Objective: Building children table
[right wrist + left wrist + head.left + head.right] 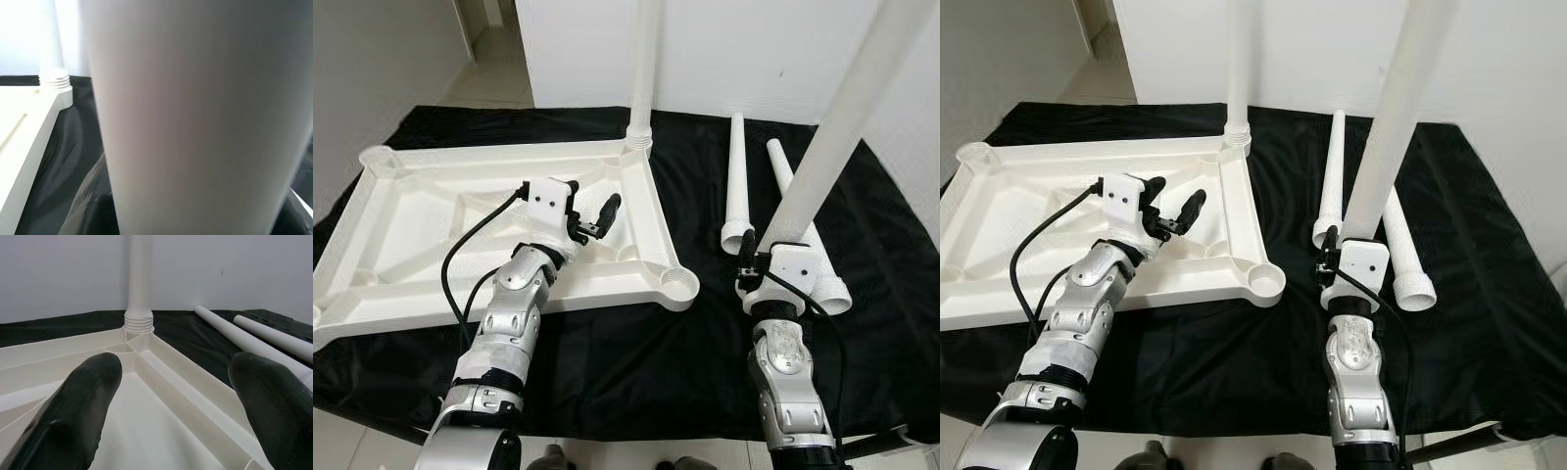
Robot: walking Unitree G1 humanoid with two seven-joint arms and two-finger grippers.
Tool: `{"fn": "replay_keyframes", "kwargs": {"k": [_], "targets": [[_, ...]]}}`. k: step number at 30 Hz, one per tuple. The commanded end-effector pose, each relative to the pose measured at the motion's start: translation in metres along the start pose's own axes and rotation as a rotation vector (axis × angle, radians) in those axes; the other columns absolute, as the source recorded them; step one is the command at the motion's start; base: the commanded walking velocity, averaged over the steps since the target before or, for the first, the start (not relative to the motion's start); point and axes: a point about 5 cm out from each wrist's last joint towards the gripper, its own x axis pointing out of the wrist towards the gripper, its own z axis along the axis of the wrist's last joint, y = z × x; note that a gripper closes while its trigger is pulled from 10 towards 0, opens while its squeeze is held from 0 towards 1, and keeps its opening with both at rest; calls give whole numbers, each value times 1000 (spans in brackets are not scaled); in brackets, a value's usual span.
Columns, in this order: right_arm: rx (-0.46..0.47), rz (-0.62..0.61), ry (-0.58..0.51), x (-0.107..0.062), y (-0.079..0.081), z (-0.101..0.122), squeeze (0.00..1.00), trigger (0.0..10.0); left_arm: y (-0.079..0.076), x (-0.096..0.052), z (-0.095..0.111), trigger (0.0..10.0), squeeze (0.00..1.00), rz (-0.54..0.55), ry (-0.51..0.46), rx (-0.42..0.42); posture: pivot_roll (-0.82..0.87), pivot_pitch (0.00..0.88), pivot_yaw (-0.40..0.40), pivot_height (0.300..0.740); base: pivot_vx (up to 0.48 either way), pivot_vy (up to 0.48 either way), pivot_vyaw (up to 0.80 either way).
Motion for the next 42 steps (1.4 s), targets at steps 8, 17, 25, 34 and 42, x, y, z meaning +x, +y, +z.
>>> {"fn": "replay_keyframes", "kwargs": {"k": [8,17,25,34,42], "targets": [[-8,29,-16,4,-1,7,0,10000,3,-5,-9,10000,0,85,10,-29,0,0,-46,740,0,0,0],[4,-20,-18,4,-3,4,0,10000,6,3,-1,10000,0,15,14,18,16,0,31,740,0,0,0],[19,-46,-12,2,-1,1,0,10000,8,5,3,10000,0,-9,18,40,25,0,56,740,0,0,0],[19,-40,-7,1,1,0,0,10000,6,6,2,10000,0,-39,20,41,26,0,48,740,0,0,0],[15,-36,-11,4,1,0,0,10000,-4,-2,5,10000,0,-270,22,59,34,0,39,740,0,0,0]]}}
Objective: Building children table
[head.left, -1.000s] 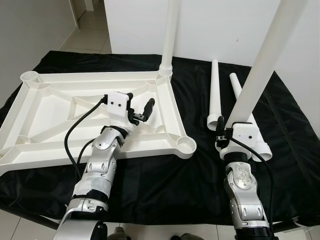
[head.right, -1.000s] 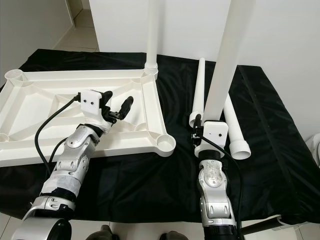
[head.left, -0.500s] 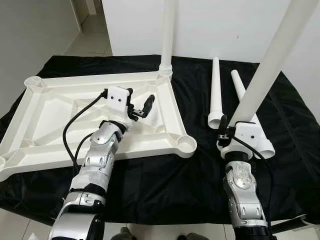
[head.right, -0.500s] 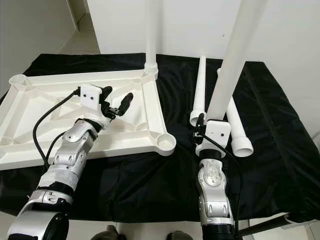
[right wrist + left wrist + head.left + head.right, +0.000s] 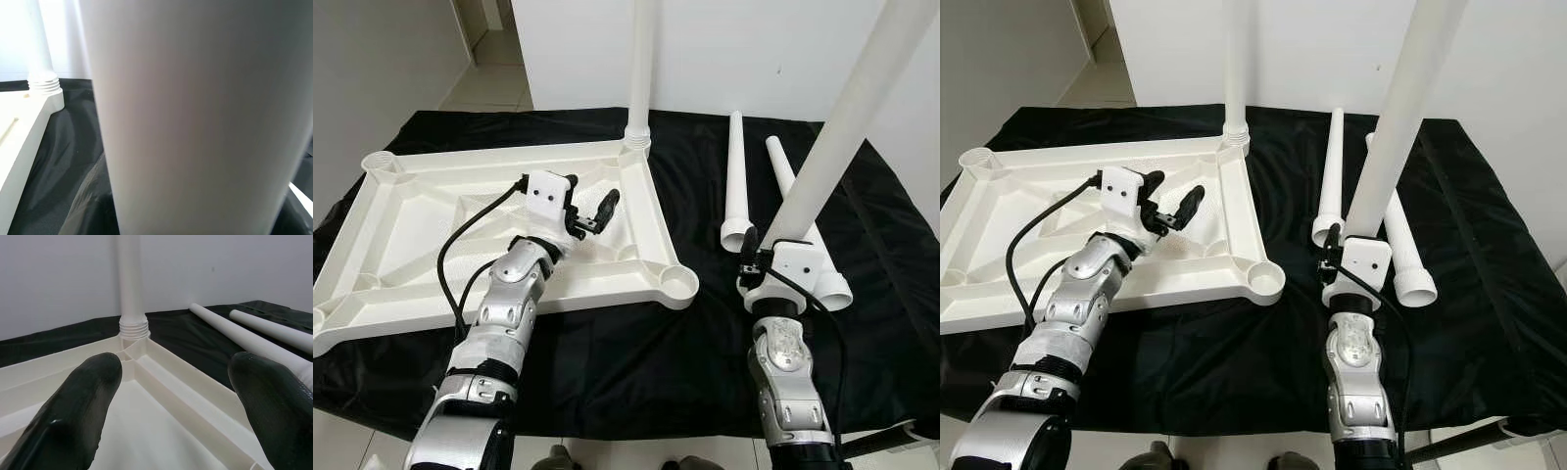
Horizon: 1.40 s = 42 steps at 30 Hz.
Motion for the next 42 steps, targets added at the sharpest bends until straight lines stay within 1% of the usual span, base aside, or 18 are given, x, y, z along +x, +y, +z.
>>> {"fn": "replay_keyframes", "kwargs": {"k": [1,4,5,6,7,8,9,11,13,17,21,22,23,25,30,34,38,42], "targets": [[1,7,-13,2,2,1,0,10000,-11,-7,-2,10000,0,-265,14,6,34,0,39,740,0,0,0],[2,11,-13,2,2,1,0,10000,-11,-10,-3,10000,0,-299,25,10,35,0,37,740,0,0,0],[1,13,-13,3,2,1,0,10000,-12,-14,-4,10000,0,-359,39,11,33,0,34,740,0,0,0],[1,13,-13,3,2,1,0,10000,-12,-14,-4,10000,0,-359,39,11,33,0,34,740,0,0,0],[1,14,-13,3,2,1,0,10000,-13,-18,-6,10000,0,-421,56,41,34,0,33,740,0,0,0],[-5,17,-20,6,0,2,0,10000,-15,-28,-10,10000,0,-567,121,58,31,0,31,740,0,0,0],[-5,17,-20,6,0,2,0,10000,-15,-28,-10,10000,0,-567,121,58,31,0,31,740,0,0,0],[-10,21,-29,9,-1,4,0,10000,-16,-33,-12,10000,0,-645,159,70,30,0,31,740,0,0,0],[-10,21,-29,9,-1,4,0,10000,-16,-33,-12,10000,0,-645,159,70,30,0,31,740,0,0,0],[-15,21,-34,10,-1,4,0,10000,-18,-36,-15,10000,0,-708,201,86,28,0,30,740,0,0,0],[-17,17,-33,10,-1,3,0,10000,-23,-45,-24,10000,0,-847,280,127,20,0,33,740,0,0,0],[-17,17,-33,10,-1,3,0,10000,-23,-45,-24,10000,0,-847,280,127,20,0,33,740,0,0,0],[-19,17,-32,9,-1,2,0,10000,-25,-47,-26,10000,0,-895,305,124,16,0,35,740,0,0,0],[-20,17,-31,9,-1,2,0,10000,-26,-48,-26,10000,0,-908,313,118,16,0,35,740,0,0,0],[-21,15,-30,9,-2,2,0,10000,-31,-46,-29,10000,0,-926,328,167,14,0,37,740,0,0,0],[-24,13,-29,9,-2,1,0,10000,-40,-46,-33,10000,0,-960,361,158,11,0,38,740,0,0,0],[-24,12,-28,9,-2,0,0,10000,-44,-47,-34,10000,0,-980,366,153,9,0,44,740,0,0,0],[-24,7,-25,8,-2,0,0,10000,-51,-50,-40,10000,0,-1012,407,142,7,0,47,740,0,0,0]]}}
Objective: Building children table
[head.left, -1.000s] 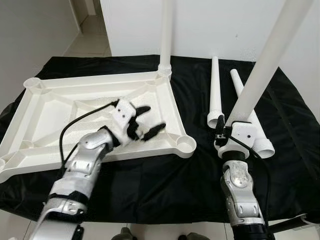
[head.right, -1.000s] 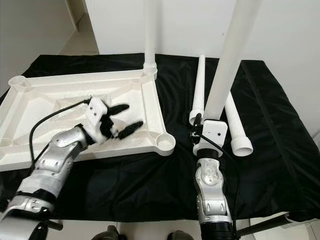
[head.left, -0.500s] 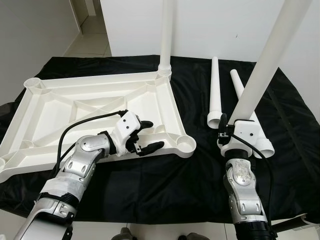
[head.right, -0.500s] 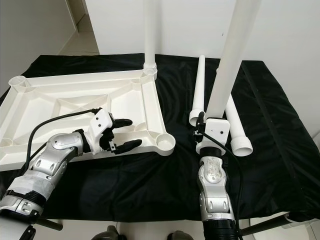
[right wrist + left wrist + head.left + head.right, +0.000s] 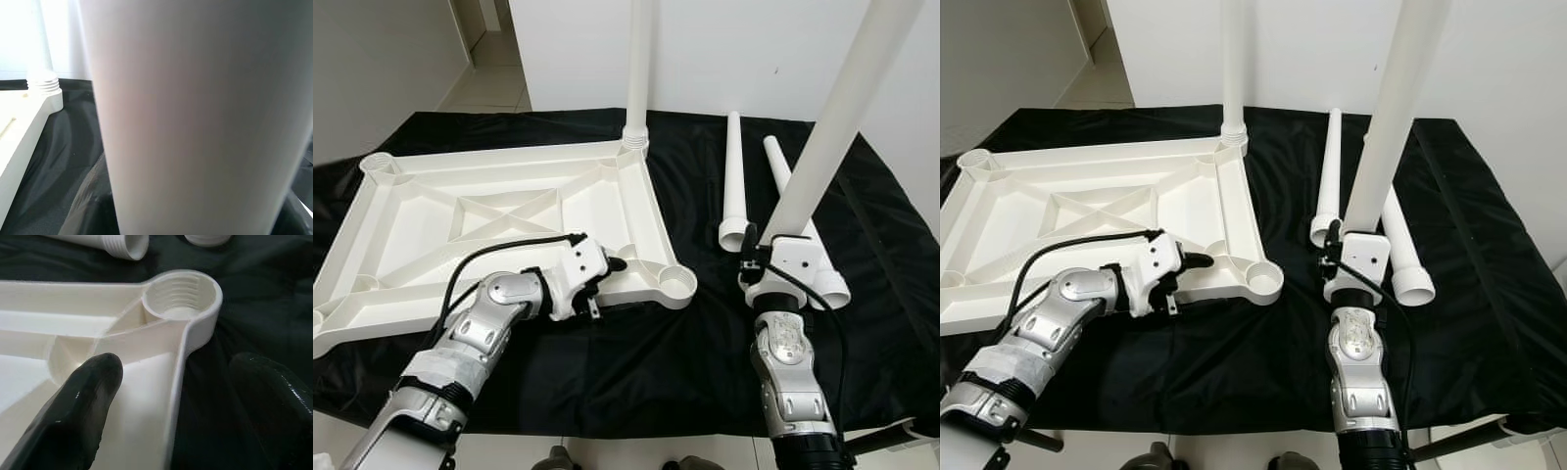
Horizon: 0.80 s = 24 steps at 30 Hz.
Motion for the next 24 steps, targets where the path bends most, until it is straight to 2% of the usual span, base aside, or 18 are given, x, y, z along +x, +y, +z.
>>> {"fn": "replay_keyframes", "kwargs": {"k": [1,3,8,12,17,24], "targets": [[3,-12,-12,0,0,1,0,10000,-15,0,-6,10000,0,-219,35,-21,7,0,48,740,0,0,0],[3,-14,-10,0,0,1,0,10000,-15,6,-13,10000,0,-193,100,7,6,0,51,740,0,0,0],[4,-18,-9,-1,0,1,0,10000,-16,10,-15,10000,0,-186,121,16,4,0,55,740,0,0,0],[3,-21,-8,-1,-1,0,0,10000,-23,12,-9,10000,0,-240,89,43,3,0,56,740,0,0,0],[2,-22,-7,-2,-1,0,0,10000,-44,18,4,10000,0,-365,39,33,-1,0,58,740,0,0,0],[1,-22,-9,-1,-1,0,0,10000,-56,24,10,10000,0,-409,3,25,-3,0,59,740,0,0,0]]}}
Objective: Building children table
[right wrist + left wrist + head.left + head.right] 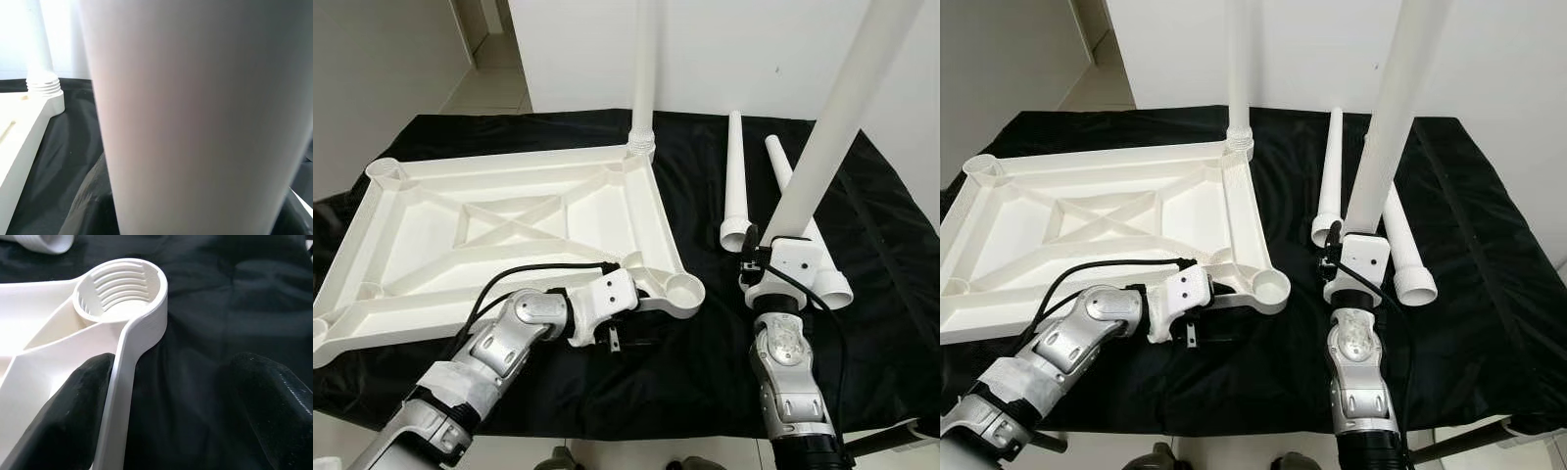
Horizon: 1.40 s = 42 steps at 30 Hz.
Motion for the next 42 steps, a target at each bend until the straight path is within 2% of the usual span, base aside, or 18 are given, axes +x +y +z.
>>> {"fn": "replay_keyframes", "kwargs": {"k": [1,5,9,11,13,14,15,18,22,30,33,36,37,38,39,40,41,42], "targets": [[5,-8,-13,0,0,1,0,10000,-19,6,6,10000,0,-246,-35,-12,-3,0,59,740,0,0,0],[8,-7,-17,1,1,2,0,10000,-18,7,8,10000,0,-233,-43,-18,-1,0,59,740,0,0,0],[17,3,-25,2,4,4,0,10000,-13,6,6,10000,0,-169,-34,-20,-2,0,61,740,0,0,0],[31,46,-40,3,10,8,0,10000,2,-2,2,10000,0,-47,-39,-49,-6,0,63,740,0,0,0],[31,46,-40,3,10,8,0,10000,2,-2,2,10000,0,-47,-39,-49,-6,0,63,740,0,0,0],[38,61,-45,3,12,9,0,10000,7,-7,0,10000,0,-24,-36,-63,-6,0,63,740,0,0,0],[53,102,-57,2,16,14,0,10000,20,-22,3,10000,0,29,-62,-53,6,0,51,740,0,0,0],[61,134,-67,1,19,17,0,10000,27,-32,6,10000,0,56,-73,-43,9,0,48,740,0,0,0],[78,164,-80,3,24,21,0,10000,36,-43,16,10000,0,83,-136,-84,24,0,30,740,0,0,0],[92,176,-87,9,26,25,0,10000,42,-50,15,10000,0,136,-127,-81,26,0,27,740,0,0,0],[98,212,-83,8,31,25,0,10000,53,-57,6,10000,0,249,-119,-111,23,0,25,740,0,0,0],[97,226,-83,7,32,25,0,10000,57,-60,2,10000,0,287,-109,-118,23,0,22,740,0,0,0],[98,241,-81,6,34,25,0,10000,67,-65,-2,10000,0,378,-89,-125,23,0,20,740,0,0,0],[98,241,-81,6,34,25,0,10000,67,-65,-2,10000,0,378,-89,-125,23,0,20,740,0,0,0],[104,257,-80,4,35,25,0,10000,73,-68,-2,10000,0,442,-96,-110,22,0,19,740,0,0,0],[104,257,-80,4,35,25,0,10000,73,-68,-2,10000,0,442,-96,-110,22,0,19,740,0,0,0],[105,291,-75,2,39,25,0,10000,82,-69,4,10000,0,528,-123,-102,23,0,17,740,0,0,0],[105,291,-75,2,39,25,0,10000,82,-69,4,10000,0,528,-123,-102,23,0,17,740,0,0,0]]}}
